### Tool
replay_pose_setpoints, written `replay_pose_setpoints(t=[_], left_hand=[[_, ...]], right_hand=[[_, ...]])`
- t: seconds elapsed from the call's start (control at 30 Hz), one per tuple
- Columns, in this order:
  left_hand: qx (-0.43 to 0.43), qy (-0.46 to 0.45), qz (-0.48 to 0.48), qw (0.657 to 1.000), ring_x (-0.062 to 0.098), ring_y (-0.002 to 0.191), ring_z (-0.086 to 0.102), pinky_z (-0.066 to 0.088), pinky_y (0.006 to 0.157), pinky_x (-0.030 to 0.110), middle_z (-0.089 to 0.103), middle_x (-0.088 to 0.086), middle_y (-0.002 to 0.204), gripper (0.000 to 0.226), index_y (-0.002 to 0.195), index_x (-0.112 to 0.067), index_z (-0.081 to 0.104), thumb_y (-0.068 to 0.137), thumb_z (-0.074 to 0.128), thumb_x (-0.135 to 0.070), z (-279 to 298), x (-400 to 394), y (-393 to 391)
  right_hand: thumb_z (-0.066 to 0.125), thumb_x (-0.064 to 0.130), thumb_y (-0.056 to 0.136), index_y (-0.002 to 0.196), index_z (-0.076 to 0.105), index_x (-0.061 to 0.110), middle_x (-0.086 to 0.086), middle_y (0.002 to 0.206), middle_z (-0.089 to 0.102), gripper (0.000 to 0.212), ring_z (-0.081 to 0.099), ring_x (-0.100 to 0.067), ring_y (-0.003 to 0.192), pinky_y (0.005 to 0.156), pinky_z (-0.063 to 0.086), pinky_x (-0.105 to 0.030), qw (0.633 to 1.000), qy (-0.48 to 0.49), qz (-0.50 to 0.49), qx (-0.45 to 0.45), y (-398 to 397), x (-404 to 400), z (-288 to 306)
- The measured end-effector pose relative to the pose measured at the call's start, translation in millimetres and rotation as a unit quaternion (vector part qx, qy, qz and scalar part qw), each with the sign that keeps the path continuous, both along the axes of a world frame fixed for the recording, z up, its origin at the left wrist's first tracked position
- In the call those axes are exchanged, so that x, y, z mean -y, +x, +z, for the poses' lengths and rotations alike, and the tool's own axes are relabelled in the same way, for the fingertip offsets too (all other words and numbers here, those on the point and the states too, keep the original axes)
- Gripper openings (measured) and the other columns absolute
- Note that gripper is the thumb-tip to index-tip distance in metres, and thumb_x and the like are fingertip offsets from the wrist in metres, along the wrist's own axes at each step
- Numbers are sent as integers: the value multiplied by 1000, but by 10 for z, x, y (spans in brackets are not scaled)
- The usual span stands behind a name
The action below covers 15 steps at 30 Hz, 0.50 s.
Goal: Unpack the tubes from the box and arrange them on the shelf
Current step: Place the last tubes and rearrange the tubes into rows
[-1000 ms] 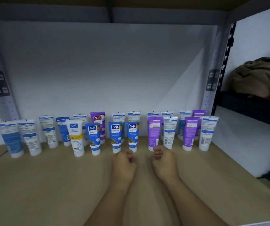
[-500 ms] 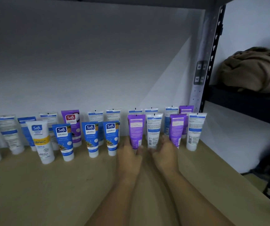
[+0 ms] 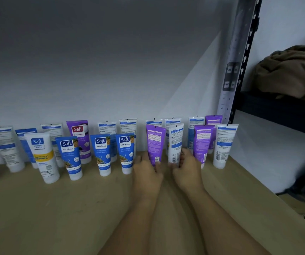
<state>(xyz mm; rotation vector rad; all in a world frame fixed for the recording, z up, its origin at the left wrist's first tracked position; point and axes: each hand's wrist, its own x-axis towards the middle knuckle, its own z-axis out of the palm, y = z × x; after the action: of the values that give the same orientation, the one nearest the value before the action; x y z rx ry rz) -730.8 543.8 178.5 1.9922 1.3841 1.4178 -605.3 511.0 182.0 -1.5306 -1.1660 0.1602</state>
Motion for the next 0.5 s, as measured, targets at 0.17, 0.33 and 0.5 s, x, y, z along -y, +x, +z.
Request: replay_pose_setpoints(t=[0.17,0.33,0.5], left_hand=[[20,11,-9,1000,22,92,64,49,70,24,67,7,101,31,113,-12,61,85,69,-19,18,4,11],[9,-17,-25,999,22,122,52,44,87,22,55,8,130,53,135,-12,51,89,71,-30,32,-24,14],[-10,-13,-27,1000,24,126,49,47,96,28,50,12,134,51,138,-11,49,92,66,-24,18,-30,16]], right_hand=[[74,5,75,123,55,19,5,114,65,53,62,-9,104,82,46,-15,1000,13,17,11,-17,8,7],[80,17,79,122,54,19,5,117,62,50,58,-6,105,83,46,-16,999,33,-3,21,-41,-28,2],[76,17,78,116,59,17,-1,109,61,41,56,-13,101,82,46,-22,996,38,-28,74,-4,-63,-32]])
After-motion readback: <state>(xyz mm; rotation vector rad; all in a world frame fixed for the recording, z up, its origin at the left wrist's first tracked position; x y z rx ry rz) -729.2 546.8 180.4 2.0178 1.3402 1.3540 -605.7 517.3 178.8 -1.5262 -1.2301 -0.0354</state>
